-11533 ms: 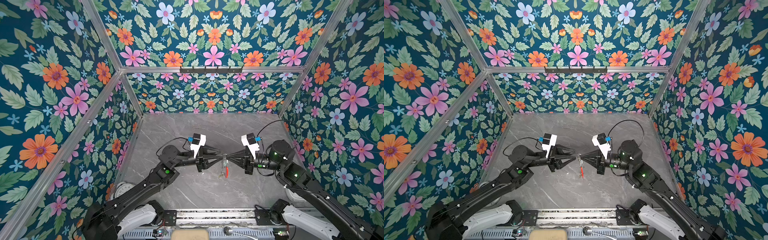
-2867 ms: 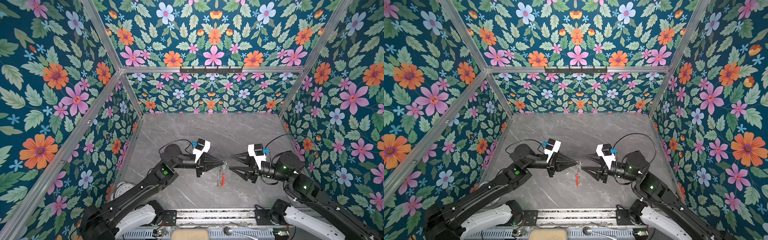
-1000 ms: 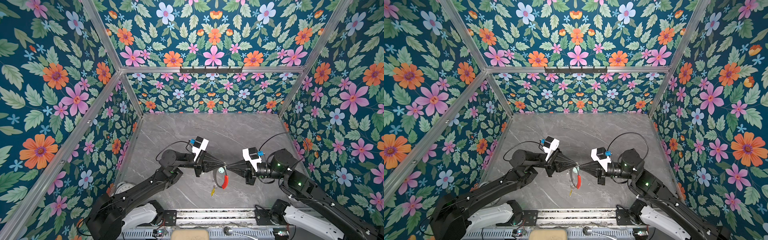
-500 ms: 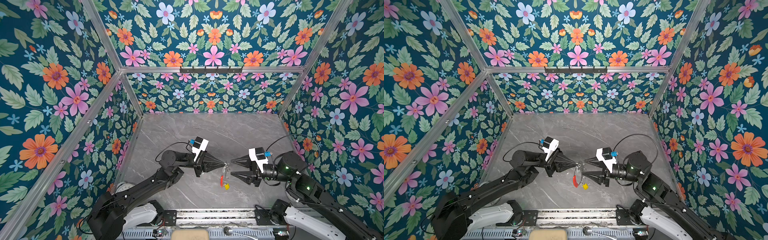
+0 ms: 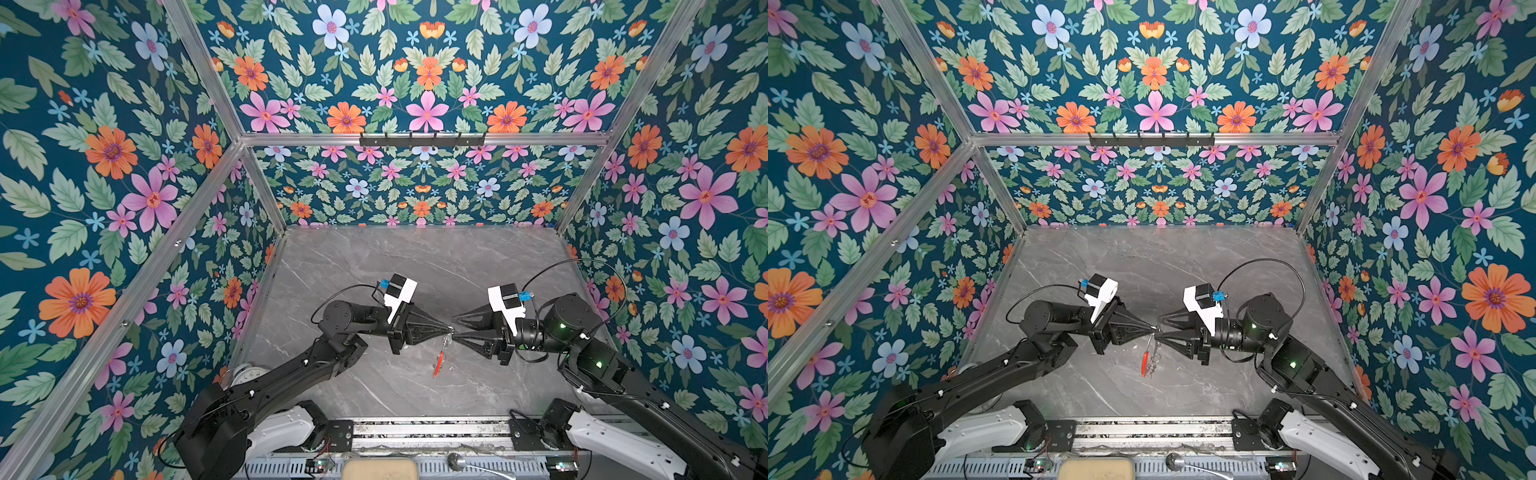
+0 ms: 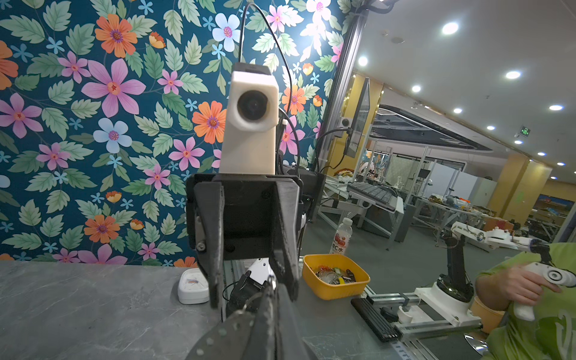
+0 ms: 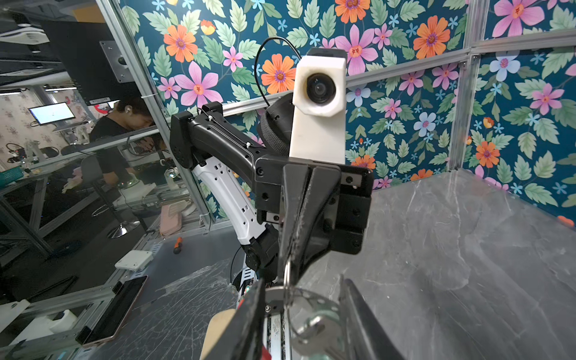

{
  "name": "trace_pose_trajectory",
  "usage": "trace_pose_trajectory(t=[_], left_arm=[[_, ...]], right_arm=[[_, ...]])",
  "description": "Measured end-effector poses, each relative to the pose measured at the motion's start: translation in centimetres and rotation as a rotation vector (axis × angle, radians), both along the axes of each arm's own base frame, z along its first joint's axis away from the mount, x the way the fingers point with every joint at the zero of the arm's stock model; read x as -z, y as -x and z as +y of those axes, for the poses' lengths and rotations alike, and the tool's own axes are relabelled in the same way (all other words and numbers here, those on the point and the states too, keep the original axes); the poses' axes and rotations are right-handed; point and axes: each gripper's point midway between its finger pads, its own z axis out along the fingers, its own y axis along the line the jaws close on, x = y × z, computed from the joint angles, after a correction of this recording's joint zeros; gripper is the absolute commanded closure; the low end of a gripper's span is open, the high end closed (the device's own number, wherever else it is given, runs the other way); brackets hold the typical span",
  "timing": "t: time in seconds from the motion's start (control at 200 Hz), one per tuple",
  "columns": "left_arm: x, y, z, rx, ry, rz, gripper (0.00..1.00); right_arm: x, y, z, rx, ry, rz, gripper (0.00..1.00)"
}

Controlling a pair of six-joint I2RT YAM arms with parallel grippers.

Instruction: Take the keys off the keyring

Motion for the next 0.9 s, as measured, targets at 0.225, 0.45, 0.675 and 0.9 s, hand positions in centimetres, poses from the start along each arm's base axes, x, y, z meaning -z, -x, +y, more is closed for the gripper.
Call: trace_pose_trajectory(t=[0.225, 0.45, 0.675, 0.9], left_arm=[[-0.1, 0.0, 0.1, -0.010, 0.010, -0.016, 1.00], [0.0, -0.3, -0.1, -0.017, 0.005, -0.005, 1.00], [0.1, -0.5, -0.2, -0.022, 0.000, 0.002, 0.82], [0.6, -1.2, -0.3, -0.061, -0.057, 0.017, 0.67]], right_arm=[[0.5, 0.3, 0.2, -0.028, 0.006, 0.035, 0.84], [0.7, 0.5, 0.3, -0.044, 0.010, 0.049, 0.98], [0.6, 0.3, 0.2, -0.030, 0.026, 0.070, 1.00], [1.1, -0.5, -0.5, 0.048, 0.141, 0.156, 1.00]])
